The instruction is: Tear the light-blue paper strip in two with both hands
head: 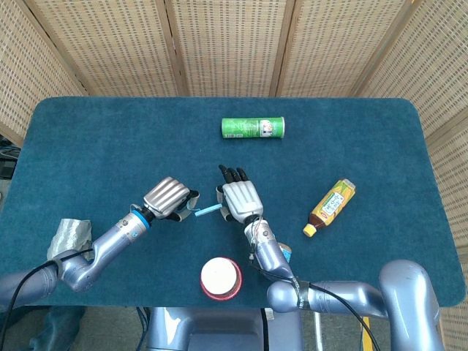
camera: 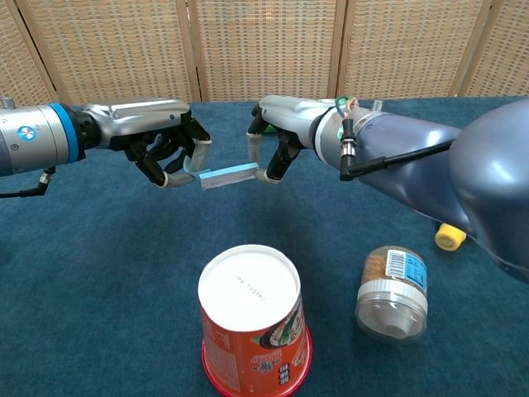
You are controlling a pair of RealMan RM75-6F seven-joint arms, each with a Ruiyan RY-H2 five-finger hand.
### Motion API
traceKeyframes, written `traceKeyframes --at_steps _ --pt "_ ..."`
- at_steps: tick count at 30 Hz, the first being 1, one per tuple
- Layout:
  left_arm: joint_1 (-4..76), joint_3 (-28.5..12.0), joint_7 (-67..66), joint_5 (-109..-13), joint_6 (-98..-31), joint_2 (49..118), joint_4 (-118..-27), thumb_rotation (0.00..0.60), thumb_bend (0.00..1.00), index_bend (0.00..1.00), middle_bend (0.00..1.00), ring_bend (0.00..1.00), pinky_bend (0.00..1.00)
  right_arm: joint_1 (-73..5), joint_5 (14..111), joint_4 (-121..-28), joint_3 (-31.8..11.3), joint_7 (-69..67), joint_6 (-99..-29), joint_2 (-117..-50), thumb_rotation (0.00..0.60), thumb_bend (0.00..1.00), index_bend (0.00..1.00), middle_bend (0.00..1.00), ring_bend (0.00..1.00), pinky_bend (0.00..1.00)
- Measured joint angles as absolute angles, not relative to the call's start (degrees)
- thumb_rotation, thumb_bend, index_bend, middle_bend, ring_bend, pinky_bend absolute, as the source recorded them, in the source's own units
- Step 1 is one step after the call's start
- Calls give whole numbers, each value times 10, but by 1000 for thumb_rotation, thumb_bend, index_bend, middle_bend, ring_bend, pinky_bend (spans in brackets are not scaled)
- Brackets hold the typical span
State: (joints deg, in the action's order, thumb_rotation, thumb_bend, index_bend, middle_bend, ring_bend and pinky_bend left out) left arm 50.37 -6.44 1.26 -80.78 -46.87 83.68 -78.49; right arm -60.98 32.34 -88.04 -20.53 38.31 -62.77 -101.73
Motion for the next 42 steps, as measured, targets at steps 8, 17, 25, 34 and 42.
traceKeyframes --at_steps 8,17,25,34,42 --pt "506 -65 8 -803 -467 841 -781 600 495 705 770 791 675 -610 323 -879 -205 382 -627 -1015 600 620 598 5 0 0" --pt "506 -65 6 -802 -470 844 -781 600 632 778 783 791 675 -610 323 -881 -204 382 -627 -1012 600 620 598 5 0 0" --pt "501 -62 6 -801 -477 840 -776 600 663 803 787 791 675 -607 328 -873 -199 381 -627 -1008 600 620 598 5 0 0" --pt "488 -53 29 -807 -486 827 -758 600 670 812 788 791 675 -601 330 -860 -194 376 -623 -1004 600 620 598 5 0 0" --pt "468 -38 73 -824 -506 811 -722 600 485 772 729 756 675 -596 327 -837 -188 372 -616 -1008 600 620 598 5 0 0"
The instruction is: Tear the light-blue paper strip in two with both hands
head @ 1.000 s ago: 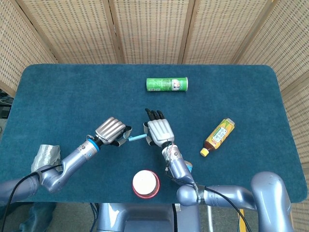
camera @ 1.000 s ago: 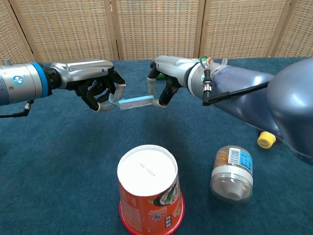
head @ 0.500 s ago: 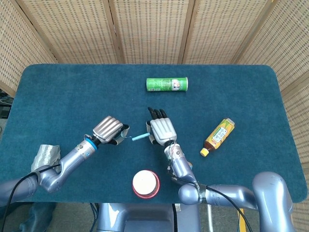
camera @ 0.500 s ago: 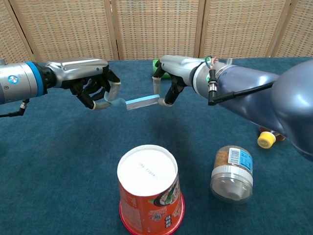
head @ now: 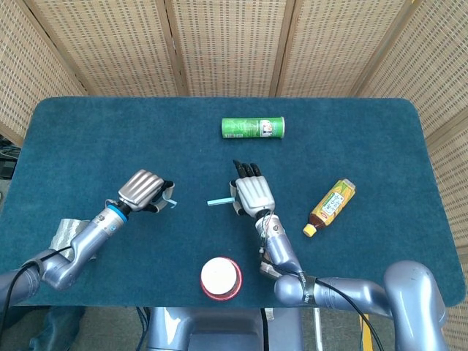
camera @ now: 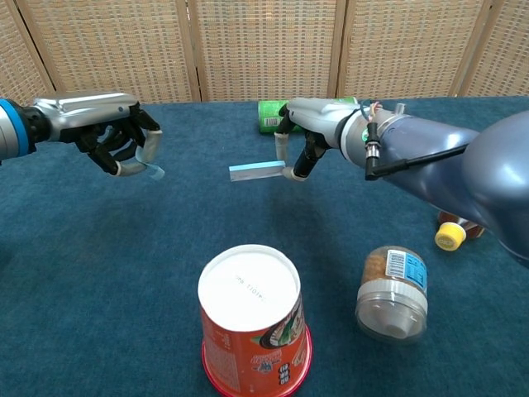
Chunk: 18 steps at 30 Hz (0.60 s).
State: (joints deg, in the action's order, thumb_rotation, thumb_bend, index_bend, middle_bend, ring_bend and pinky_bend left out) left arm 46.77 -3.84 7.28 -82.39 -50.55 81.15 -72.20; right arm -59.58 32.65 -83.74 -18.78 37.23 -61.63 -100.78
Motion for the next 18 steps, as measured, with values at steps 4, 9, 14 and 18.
traceKeyframes --at_steps 4,9,14,18 --pt "449 -27 77 -832 -527 800 -692 600 124 445 322 403 563 -593 321 -817 -183 370 -609 -1016 600 620 598 5 0 0" --pt "435 -22 60 -819 -522 775 -702 600 8 251 34 110 332 -591 317 -787 -181 365 -598 -1033 600 557 572 3 0 0" --pt "423 -27 48 -799 -522 755 -719 600 0 104 0 0 184 -585 324 -792 -183 353 -594 -1028 600 117 218 0 0 0" --pt "410 -34 46 -791 -542 732 -740 600 0 36 0 0 129 -576 352 -821 -183 344 -600 -1005 600 35 132 0 0 0"
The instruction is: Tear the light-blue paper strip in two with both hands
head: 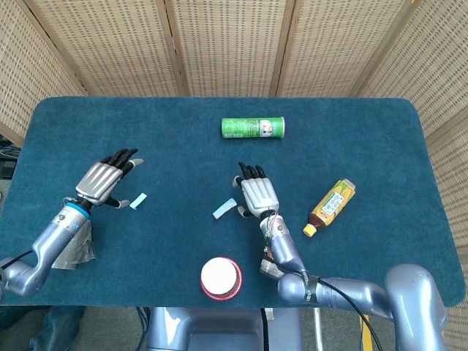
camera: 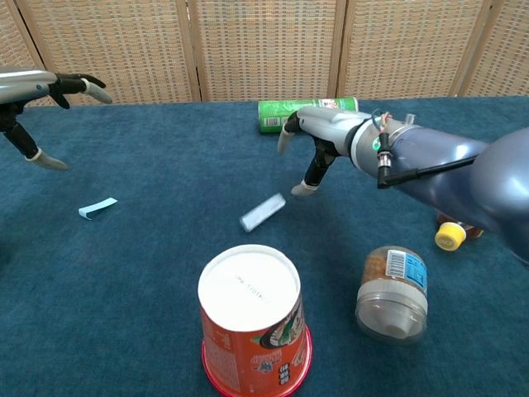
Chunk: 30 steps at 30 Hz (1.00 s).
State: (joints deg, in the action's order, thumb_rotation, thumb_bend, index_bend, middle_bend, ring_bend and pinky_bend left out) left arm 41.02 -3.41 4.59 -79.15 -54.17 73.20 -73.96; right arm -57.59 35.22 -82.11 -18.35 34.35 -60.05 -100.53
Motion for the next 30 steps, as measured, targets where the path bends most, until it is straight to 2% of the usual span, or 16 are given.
traceKeyframes --at_steps 5,8,15,21,24,30 --pt "385 -42 43 -783 -579 698 -773 600 0 0 0 0 45 -553 417 -870 -174 332 -631 -958 600 0 79 0 0 0" --pt "362 -44 42 -776 -607 674 -798 600 0 0 0 0 15 -522 471 -909 -159 315 -661 -906 600 0 76 0 0 0" --pt "284 -37 42 -769 -698 638 -848 600 0 0 0 0 0 -431 622 -951 -107 237 -734 -797 600 0 76 0 0 0" --pt "207 -19 73 -771 -763 627 -871 600 0 0 0 0 0 -336 758 -905 -50 150 -840 -740 600 0 76 0 0 0" --pt "180 -15 89 -782 -811 638 -862 600 0 0 0 0 0 -287 789 -866 -27 96 -889 -727 600 0 76 0 0 0" --pt "114 -3 131 -830 -910 673 -807 600 0 0 0 0 0 -189 824 -834 14 0 -943 -705 600 0 76 0 0 0"
